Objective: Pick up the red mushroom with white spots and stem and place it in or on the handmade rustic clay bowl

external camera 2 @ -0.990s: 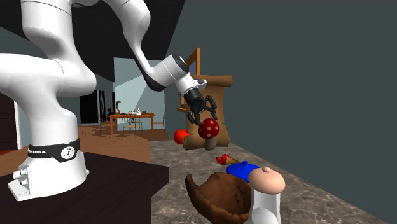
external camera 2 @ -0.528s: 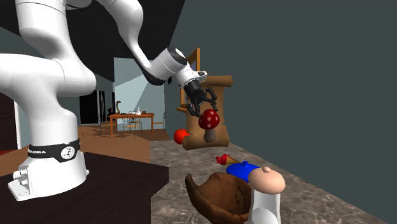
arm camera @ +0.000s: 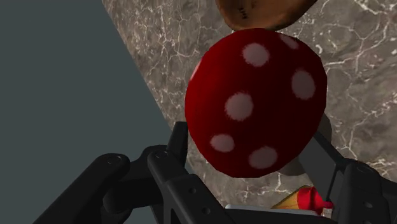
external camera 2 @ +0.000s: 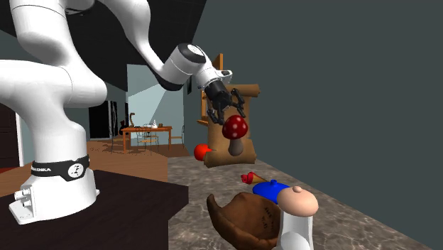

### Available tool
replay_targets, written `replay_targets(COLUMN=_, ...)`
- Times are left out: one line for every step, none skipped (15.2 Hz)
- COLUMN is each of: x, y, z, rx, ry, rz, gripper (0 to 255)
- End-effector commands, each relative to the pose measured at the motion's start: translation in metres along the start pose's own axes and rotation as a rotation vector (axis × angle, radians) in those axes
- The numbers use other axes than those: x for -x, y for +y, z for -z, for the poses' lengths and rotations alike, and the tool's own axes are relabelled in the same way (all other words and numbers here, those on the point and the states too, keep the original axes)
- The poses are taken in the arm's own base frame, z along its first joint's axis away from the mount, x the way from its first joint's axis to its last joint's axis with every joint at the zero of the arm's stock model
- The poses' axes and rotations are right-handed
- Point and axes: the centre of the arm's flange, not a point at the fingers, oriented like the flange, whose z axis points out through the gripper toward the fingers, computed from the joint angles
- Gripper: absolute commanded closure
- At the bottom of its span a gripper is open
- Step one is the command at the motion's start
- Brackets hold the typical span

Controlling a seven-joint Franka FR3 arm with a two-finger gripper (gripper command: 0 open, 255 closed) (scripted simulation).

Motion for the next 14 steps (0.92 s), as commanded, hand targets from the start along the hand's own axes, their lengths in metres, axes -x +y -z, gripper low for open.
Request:
replay_targets(x=0.022, y=0.015, z=-0.007, rx=0.001, ry=0.002, rz=0.001, gripper=255)
replay_targets(x=0.033, y=0.021, z=-0.01, rx=0.001, ry=0.002, rz=0.001, gripper=255)
replay_targets(x=0.044, y=0.028, z=-0.013, rx=0.001, ry=0.002, rz=0.001, gripper=255)
replay_targets(x=0.055, y=0.035, z=-0.016, rx=0.001, ry=0.002, rz=0.001, gripper=255)
replay_targets(x=0.066, y=0.041, z=-0.02, rx=0.001, ry=0.002, rz=0.001, gripper=255)
replay_targets(x=0.077, y=0.048, z=-0.023, rx=0.001, ry=0.002, rz=0.001, gripper=255)
replay_targets(x=0.088, y=0.055, z=-0.026, rx=0.001, ry=0.002, rz=0.001, gripper=255)
replay_targets(x=0.099, y=0.061, z=-0.029, rx=0.001, ry=0.002, rz=0.001, gripper=255)
replay_targets(x=0.11, y=0.068, z=-0.032, rx=0.001, ry=0.002, rz=0.001, gripper=255)
replay_targets(x=0.12, y=0.075, z=-0.035, rx=0.001, ry=0.002, rz=0.001, gripper=255)
replay_targets(x=0.131, y=0.081, z=-0.038, rx=0.001, ry=0.002, rz=0.001, gripper=255)
replay_targets(x=0.142, y=0.088, z=-0.042, rx=0.001, ry=0.002, rz=0.001, gripper=255)
replay_targets(x=0.154, y=0.095, z=-0.045, rx=0.001, ry=0.002, rz=0.001, gripper=255)
replay_targets(x=0.153, y=0.092, z=-0.049, rx=0.001, ry=0.002, rz=0.001, gripper=255)
